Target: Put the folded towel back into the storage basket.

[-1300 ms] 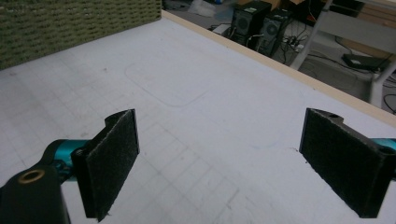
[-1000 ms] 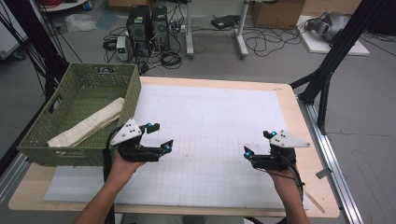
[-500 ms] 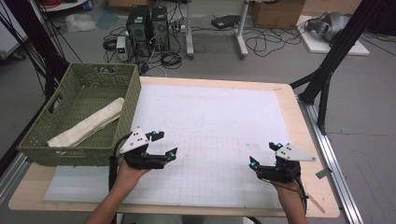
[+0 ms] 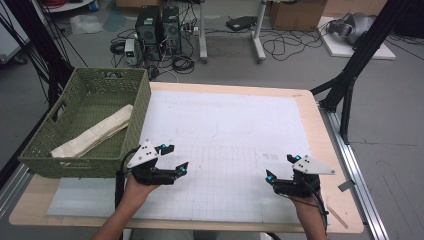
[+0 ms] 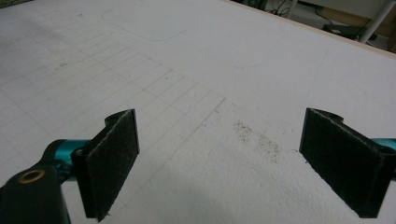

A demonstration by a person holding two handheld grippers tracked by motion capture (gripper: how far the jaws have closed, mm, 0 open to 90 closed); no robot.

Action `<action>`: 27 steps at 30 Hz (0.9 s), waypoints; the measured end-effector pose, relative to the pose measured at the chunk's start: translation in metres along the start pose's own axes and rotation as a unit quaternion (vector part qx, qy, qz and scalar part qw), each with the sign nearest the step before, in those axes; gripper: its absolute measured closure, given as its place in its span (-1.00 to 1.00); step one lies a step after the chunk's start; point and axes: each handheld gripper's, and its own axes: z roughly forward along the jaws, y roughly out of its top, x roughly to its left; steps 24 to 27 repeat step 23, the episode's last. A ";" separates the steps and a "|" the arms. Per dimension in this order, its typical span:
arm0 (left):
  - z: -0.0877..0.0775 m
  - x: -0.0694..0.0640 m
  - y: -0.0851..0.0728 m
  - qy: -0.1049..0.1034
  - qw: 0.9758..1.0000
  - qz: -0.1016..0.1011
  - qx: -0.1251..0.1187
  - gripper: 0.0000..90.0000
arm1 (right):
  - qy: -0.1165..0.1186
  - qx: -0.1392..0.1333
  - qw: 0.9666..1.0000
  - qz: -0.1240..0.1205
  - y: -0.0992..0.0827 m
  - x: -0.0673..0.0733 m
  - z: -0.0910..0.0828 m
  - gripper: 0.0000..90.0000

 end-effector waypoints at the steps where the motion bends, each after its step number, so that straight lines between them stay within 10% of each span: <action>1: 0.000 0.000 0.000 0.001 1.000 -0.001 -0.002 -0.51 | -0.001 -0.001 1.000 0.002 0.000 0.000 0.000 -0.75; 27: 0.002 -0.001 0.000 0.000 1.000 0.002 0.001 -0.51 | -0.006 -0.008 1.000 0.001 -0.001 -0.002 -0.002 -0.75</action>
